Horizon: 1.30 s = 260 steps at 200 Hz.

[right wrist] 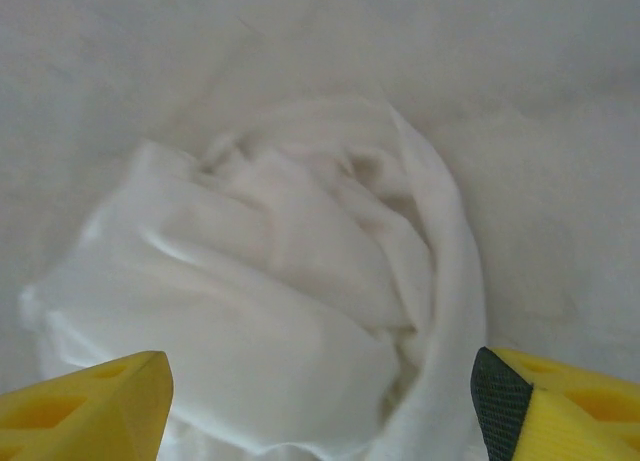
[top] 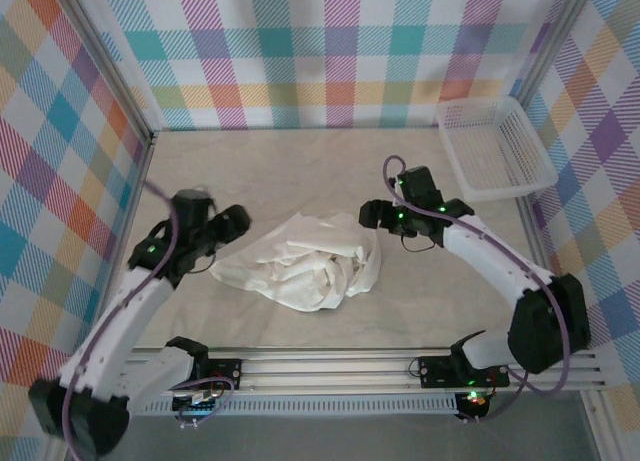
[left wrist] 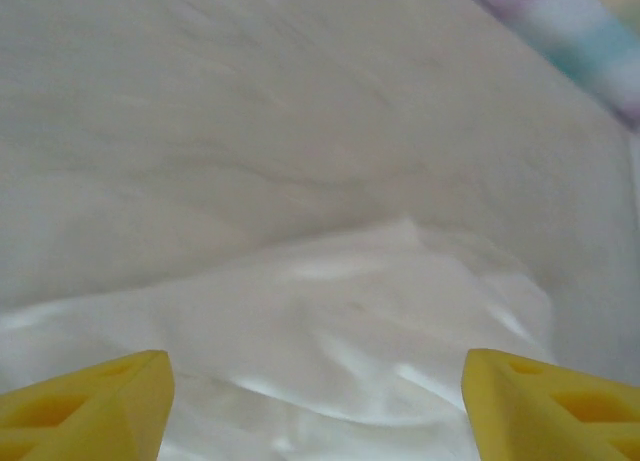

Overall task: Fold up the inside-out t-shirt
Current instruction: Turn the T-shirt inside out at the center of the table.

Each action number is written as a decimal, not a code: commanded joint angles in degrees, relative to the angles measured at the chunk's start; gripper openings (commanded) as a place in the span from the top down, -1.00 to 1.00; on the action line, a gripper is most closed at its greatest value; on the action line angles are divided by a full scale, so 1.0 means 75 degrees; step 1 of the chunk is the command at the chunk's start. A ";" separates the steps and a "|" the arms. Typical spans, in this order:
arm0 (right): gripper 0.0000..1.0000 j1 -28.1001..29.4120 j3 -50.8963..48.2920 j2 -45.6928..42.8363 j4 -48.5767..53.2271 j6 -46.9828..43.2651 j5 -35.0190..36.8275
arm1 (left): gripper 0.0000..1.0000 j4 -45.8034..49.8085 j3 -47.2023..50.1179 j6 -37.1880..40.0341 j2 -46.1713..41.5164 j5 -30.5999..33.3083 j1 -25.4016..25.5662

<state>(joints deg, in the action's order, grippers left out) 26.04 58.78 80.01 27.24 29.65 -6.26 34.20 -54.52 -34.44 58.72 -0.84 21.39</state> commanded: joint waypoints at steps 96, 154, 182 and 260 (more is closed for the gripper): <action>0.85 -0.0156 -0.0654 0.1206 0.0227 -0.0074 -0.0753 | 0.00 0.0241 -0.3282 0.2257 0.5988 0.0584 0.3445; 1.00 -0.1022 -0.1275 0.0397 0.0278 -0.0127 0.0470 | 1.00 -0.0726 -0.1895 0.1147 0.3371 -0.2064 0.1187; 0.94 -0.0950 -0.1193 0.0273 0.0237 -0.0534 0.0145 | 1.00 -0.0344 -0.1579 0.1229 0.2866 -0.2633 0.0529; -0.61 0.0676 0.0032 0.2204 -0.2285 -0.0805 -0.1516 | 1.00 -0.0555 -0.1436 0.1060 0.2404 -0.3308 0.0324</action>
<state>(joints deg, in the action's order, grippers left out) 31.48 52.75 87.88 16.78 21.04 -15.27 31.35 -65.01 -25.34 79.40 -21.74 24.45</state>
